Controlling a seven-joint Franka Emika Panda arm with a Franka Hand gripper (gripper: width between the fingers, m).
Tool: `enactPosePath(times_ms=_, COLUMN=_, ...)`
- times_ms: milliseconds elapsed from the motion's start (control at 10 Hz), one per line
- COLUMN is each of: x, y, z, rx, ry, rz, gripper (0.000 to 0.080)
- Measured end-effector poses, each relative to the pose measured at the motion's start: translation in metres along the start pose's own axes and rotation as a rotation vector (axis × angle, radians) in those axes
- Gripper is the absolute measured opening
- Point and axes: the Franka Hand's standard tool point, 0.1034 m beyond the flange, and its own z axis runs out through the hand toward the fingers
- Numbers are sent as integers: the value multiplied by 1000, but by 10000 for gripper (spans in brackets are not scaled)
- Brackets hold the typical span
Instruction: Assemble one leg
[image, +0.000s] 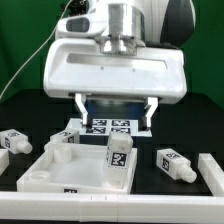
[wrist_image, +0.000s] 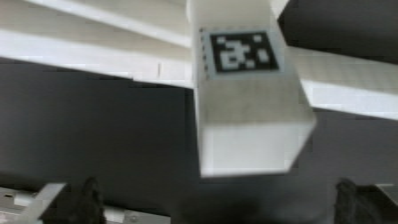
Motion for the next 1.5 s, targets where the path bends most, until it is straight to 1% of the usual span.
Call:
enactPosePath(times_ms=200, x=2, y=-10, z=0, rx=51, ry=-130, rz=18, gripper=649)
enactPosePath(times_ms=300, x=1, y=-14, z=0, rx=71, ry=-187, rz=22, gripper=649)
enactPosePath(times_ms=400, x=0, y=-16, z=1, rx=88, ry=-239, rz=22, gripper=649)
enactPosePath(times_ms=500, x=0, y=-12, z=5, rx=99, ry=-309, rz=22, gripper=649)
enactPosePath(times_ms=600, x=5, y=-7, z=8, rx=92, ry=-314, rz=42, gripper=649)
enactPosePath(times_ms=700, x=4, y=-3, z=8, rx=78, ry=-320, rz=109, gripper=649)
enactPosePath(times_ms=800, x=1, y=-1, z=8, rx=77, ry=-335, rz=117, gripper=649)
enactPosePath(times_ms=1100, x=-3, y=-3, z=8, rx=87, ry=-367, rz=116, gripper=649)
enactPosePath(times_ms=1300, x=-9, y=-7, z=5, rx=109, ry=-455, rz=118, gripper=649)
enactPosePath(times_ms=1400, x=-2, y=-2, z=2, rx=68, ry=-457, rz=197, gripper=649)
enactPosePath(times_ms=1500, x=0, y=0, z=2, rx=39, ry=-446, rz=232, gripper=649)
